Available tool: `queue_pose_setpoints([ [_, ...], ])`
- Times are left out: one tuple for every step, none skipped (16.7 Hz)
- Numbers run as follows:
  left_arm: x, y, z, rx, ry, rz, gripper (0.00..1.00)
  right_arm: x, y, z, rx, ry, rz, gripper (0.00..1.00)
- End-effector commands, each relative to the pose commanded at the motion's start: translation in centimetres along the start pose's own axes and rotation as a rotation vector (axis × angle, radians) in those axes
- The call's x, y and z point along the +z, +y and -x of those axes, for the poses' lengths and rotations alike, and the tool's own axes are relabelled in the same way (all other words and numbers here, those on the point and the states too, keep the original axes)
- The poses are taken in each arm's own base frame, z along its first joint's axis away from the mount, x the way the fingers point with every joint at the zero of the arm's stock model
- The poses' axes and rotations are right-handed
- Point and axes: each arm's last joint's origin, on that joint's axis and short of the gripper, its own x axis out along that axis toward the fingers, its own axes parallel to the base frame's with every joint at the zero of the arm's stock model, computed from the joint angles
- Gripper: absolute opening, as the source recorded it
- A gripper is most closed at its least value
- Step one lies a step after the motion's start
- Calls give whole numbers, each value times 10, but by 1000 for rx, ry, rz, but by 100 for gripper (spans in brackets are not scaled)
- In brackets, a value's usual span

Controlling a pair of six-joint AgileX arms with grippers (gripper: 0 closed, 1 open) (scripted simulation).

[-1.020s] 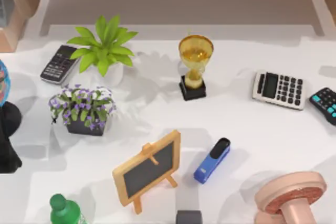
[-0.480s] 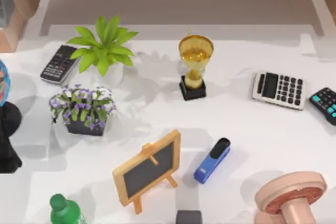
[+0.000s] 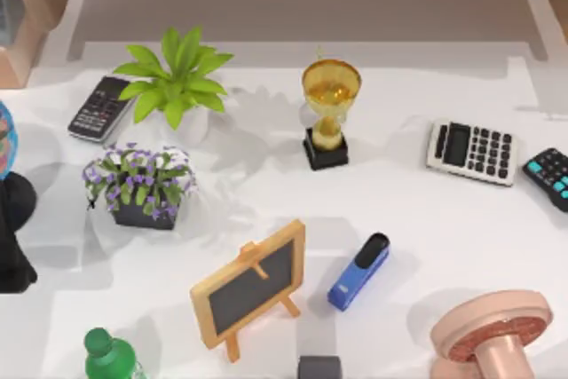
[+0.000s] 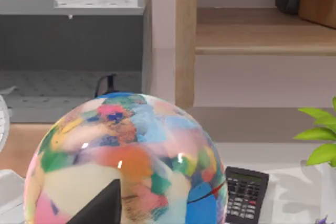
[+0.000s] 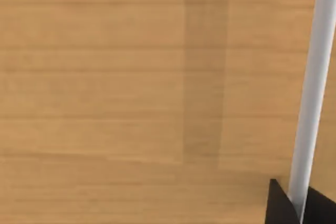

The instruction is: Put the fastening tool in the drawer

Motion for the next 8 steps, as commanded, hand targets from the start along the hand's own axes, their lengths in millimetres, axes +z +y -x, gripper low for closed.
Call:
queue_pose_setpoints([
  [0,0,0,0,0,0,100,0,1,9,3,-1,-2,0],
  [0,0,0,0,0,0,100,1,2,18,6,-2,-4,0],
  [0,0,0,0,0,0,100,1,2,26,7,-2,-4,0],
  [0,0,0,0,0,0,100,2,1,33,5,-2,-3,0],
  [0,0,0,0,0,0,100,2,1,37,3,-2,-2,0],
  [0,0,0,0,0,0,100,2,1,38,2,-2,-1,0],
  [0,0,0,0,0,0,100,2,1,38,2,-2,-1,0],
  [0,0,0,0,0,0,100,2,1,38,2,-2,-1,0],
])
